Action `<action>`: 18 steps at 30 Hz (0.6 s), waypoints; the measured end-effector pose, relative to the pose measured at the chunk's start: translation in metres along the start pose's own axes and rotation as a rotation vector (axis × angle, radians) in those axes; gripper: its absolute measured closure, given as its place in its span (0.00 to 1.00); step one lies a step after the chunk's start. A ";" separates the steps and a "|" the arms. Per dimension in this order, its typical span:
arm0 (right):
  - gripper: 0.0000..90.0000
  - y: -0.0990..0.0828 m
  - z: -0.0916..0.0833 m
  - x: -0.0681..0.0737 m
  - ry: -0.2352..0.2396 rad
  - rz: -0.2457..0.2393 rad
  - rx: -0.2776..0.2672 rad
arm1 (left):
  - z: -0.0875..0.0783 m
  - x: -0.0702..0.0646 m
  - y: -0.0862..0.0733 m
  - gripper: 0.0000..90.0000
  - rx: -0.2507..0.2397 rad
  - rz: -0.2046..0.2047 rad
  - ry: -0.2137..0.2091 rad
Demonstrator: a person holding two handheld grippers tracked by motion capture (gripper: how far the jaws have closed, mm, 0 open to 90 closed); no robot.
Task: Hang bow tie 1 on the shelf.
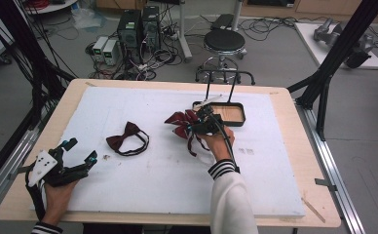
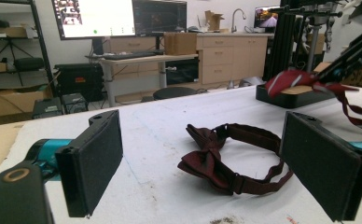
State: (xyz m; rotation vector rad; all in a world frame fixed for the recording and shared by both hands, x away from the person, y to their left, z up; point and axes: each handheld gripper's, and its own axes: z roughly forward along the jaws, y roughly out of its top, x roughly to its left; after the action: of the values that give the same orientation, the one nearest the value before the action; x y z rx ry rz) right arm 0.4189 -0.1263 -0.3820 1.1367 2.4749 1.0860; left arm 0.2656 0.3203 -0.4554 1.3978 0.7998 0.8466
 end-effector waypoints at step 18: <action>0.77 -0.001 -0.057 -0.003 -0.005 -0.016 -0.283 | 0.000 -0.001 0.000 0.15 0.002 0.004 0.000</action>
State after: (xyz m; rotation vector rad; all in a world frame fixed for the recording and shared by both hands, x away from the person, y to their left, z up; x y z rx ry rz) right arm 0.3939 -0.1598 -0.3428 1.0296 2.2299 1.3725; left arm 0.2656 0.3197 -0.4553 1.4011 0.7981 0.8491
